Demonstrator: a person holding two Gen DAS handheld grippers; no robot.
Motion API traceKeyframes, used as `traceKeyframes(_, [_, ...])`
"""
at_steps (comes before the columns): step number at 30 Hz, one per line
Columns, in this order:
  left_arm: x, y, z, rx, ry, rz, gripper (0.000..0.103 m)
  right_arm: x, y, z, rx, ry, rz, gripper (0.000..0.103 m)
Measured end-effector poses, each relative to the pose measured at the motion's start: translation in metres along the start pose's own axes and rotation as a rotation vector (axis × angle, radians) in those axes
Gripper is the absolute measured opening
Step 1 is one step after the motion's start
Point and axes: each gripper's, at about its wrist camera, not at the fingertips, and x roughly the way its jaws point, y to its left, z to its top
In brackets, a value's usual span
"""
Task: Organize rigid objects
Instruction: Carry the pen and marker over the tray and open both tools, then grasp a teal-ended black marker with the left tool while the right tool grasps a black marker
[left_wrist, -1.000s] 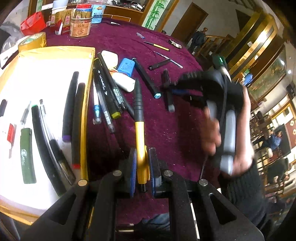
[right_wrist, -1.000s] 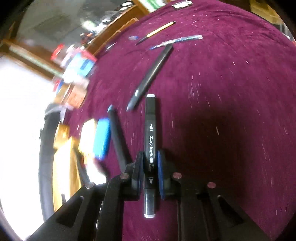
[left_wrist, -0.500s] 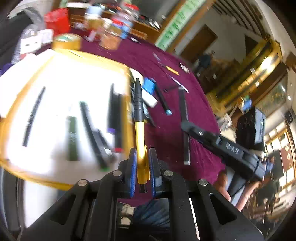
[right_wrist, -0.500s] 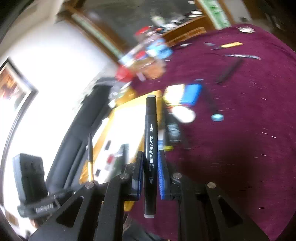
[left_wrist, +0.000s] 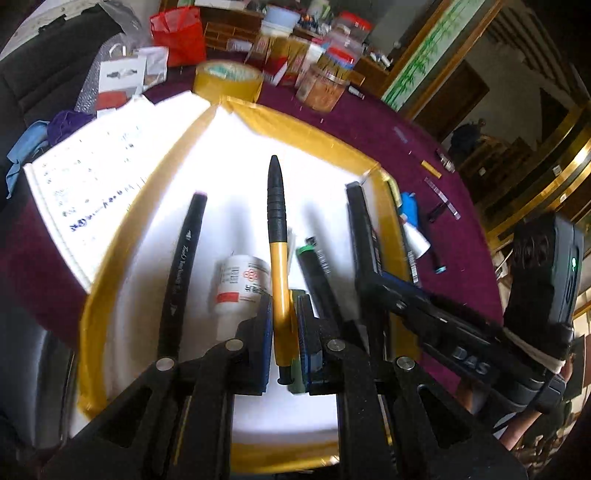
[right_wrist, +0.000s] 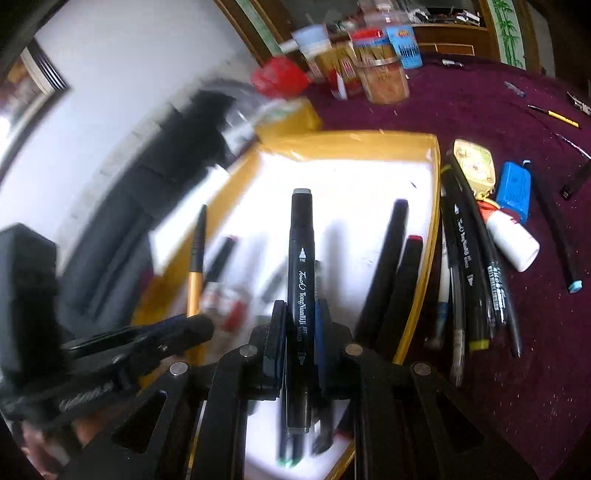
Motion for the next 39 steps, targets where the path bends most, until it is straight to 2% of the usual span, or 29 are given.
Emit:
traceKeyframes(1, [0.004,0.001,-0.001,0.005,0.011,0.007,0.010,0.005,0.000,0.000,-0.005,0.021,-0.026,0.013])
traceKeyframes(3, [0.013,-0.002,-0.003,0.022,0.030,0.024,0.010,0.007,0.006,-0.002,-0.065,0.022,-0.132,0.013])
traceKeyframes(6, [0.024,-0.004,-0.005,0.042,0.069,0.046,0.010,0.008,0.010,-0.006,-0.114,0.062,-0.205,0.012])
traceKeyframes(12, [0.029,-0.017,-0.010,0.095,0.089,0.023,0.007,-0.003,0.003,-0.012,-0.087,0.112,-0.235,0.011])
traceKeyframes(16, [0.029,-0.016,-0.009,0.124,0.080,0.020,0.008,0.002,0.008,-0.009,-0.096,0.093,-0.295,0.011])
traceKeyframes(21, [0.028,-0.007,-0.004,0.105,0.080,0.030,0.008,0.012,0.013,-0.010,-0.149,0.086,-0.323,0.011])
traceKeyframes(25, [0.029,-0.008,-0.004,0.121,0.071,0.046,0.009,0.007,0.010,-0.011,-0.131,0.053,-0.282,0.013])
traceKeyframes(26, [0.028,-0.008,-0.005,0.127,0.062,0.057,0.011,0.006,0.008,-0.010,-0.112,0.045,-0.257,0.016])
traceKeyframes(28, [0.025,-0.007,-0.006,0.124,0.049,0.060,0.025,0.000,0.004,-0.009,-0.074,0.021,-0.184,0.028])
traceKeyframes(29, [0.022,-0.007,-0.008,0.122,0.040,0.057,0.038,-0.003,0.004,-0.010,-0.065,0.007,-0.159,0.037])
traceKeyframes(32, [0.008,-0.009,-0.016,0.094,-0.026,0.057,0.045,-0.019,0.003,-0.016,-0.053,-0.041,-0.098,0.039])
traceKeyframes(35, [-0.005,-0.021,-0.026,0.089,-0.082,0.044,0.046,-0.045,-0.003,-0.028,-0.040,-0.100,-0.012,0.041])
traceKeyframes(39, [-0.019,-0.057,-0.041,0.151,-0.127,0.023,0.047,-0.082,-0.018,-0.043,-0.038,-0.183,0.011,0.052])
